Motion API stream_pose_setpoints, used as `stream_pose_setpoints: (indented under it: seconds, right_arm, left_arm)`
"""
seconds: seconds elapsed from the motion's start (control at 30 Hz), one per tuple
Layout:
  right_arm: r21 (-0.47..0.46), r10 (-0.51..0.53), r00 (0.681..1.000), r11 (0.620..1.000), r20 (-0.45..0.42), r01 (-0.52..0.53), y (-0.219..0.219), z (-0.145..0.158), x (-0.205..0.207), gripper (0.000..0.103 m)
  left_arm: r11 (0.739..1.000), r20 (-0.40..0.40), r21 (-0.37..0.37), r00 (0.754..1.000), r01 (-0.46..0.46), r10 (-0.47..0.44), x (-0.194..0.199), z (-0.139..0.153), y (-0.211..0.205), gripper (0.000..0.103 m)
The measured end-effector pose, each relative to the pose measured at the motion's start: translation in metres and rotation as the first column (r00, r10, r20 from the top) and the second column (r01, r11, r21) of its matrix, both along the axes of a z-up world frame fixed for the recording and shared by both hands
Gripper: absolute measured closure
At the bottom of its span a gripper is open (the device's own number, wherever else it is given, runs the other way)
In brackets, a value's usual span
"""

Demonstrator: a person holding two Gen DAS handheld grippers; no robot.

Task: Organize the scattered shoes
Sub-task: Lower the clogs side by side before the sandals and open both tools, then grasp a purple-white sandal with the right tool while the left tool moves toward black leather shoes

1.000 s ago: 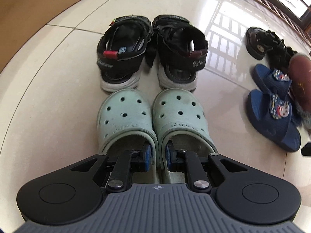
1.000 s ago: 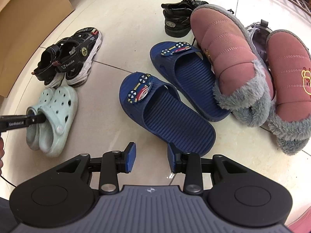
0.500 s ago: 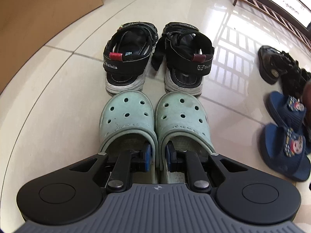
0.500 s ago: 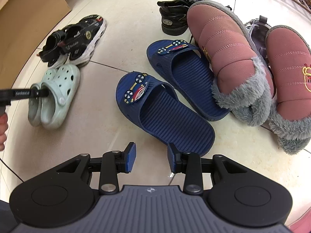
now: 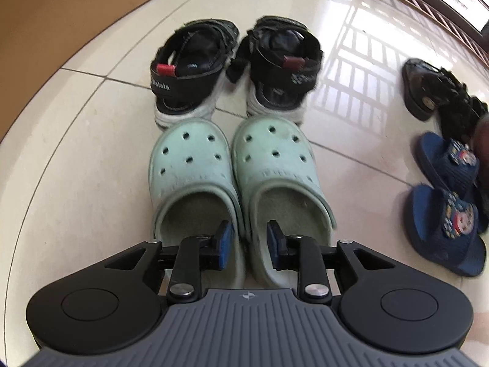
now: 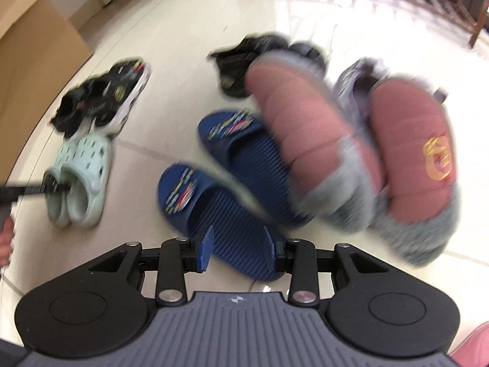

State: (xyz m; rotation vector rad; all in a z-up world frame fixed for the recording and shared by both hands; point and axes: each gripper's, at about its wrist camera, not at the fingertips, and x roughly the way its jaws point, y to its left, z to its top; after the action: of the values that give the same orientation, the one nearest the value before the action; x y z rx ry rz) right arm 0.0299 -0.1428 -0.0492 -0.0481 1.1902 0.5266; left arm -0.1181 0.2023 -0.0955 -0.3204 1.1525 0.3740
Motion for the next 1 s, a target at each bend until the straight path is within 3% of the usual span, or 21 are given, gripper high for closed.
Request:
stream_pose_setpoints:
  seconds: [0.1, 0.4, 0.67, 1.0]
  right_arm:
    - [0.004, -0.032, 0.999, 0.999, 0.041, 0.032, -0.009, 0.013, 0.021, 0.061]
    - [0.054, -0.176, 0.983, 0.983, 0.058, 0.173, -0.024, 0.024, 0.109, 0.061]
    - [0.044, -0.282, 0.959, 0.958, -0.029, 0.283, -0.019, -0.009, 0.171, 0.061]
    - [-0.100, -0.312, 0.946, 0.948, -0.090, 0.303, -0.013, -0.060, 0.212, 0.062]
  left_arm:
    - [0.999, -0.003, -0.003, 0.999, 0.033, -0.033, -0.005, 0.004, -0.008, 0.069]
    - [0.989, 0.028, -0.023, 0.988, 0.150, -0.149, -0.005, 0.017, -0.039, 0.069]
    - [0.973, 0.076, -0.030, 0.972, 0.227, -0.224, 0.015, 0.026, -0.054, 0.068]
    - [0.945, 0.081, -0.045, 0.944, 0.323, -0.319, 0.043, 0.021, -0.077, 0.068]
